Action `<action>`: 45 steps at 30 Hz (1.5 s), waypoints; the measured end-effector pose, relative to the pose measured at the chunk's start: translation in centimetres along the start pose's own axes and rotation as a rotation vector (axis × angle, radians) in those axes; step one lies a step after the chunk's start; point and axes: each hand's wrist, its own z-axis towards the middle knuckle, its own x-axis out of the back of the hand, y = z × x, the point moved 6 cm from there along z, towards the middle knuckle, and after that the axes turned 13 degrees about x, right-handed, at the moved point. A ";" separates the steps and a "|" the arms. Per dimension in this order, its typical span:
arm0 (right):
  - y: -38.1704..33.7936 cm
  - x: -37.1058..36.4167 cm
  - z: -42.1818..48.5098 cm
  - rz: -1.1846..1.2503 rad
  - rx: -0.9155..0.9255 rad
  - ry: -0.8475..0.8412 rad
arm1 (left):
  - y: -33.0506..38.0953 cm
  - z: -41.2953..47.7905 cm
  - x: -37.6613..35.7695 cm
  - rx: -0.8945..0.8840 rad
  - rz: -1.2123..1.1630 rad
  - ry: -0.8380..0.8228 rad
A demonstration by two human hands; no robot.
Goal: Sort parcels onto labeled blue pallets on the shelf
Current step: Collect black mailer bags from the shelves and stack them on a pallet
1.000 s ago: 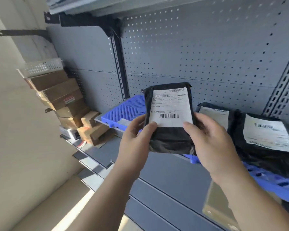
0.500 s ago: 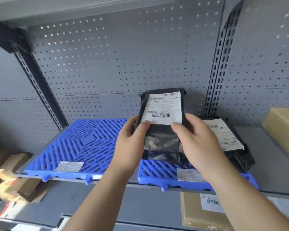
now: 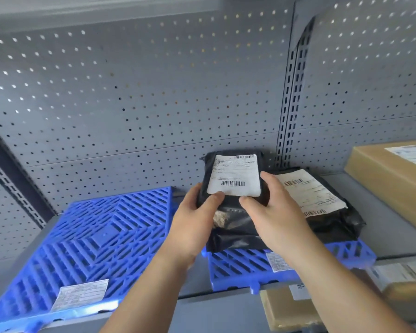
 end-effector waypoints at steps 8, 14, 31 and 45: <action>-0.1 -0.1 -0.4 -0.043 -0.038 0.092 | 0.3 -0.6 0.4 -0.001 -0.002 0.019; -1.3 0.1 -1.5 -0.074 -0.047 0.225 | 1.4 -2.5 1.9 -0.201 0.243 0.218; -3.0 9.6 -9.6 -0.469 0.063 0.365 | 5.4 -10.1 -7.2 -0.680 0.679 0.225; 1.6 33.6 -26.3 -0.773 -0.119 0.488 | 2.4 -20.8 -34.2 -0.802 0.820 -0.075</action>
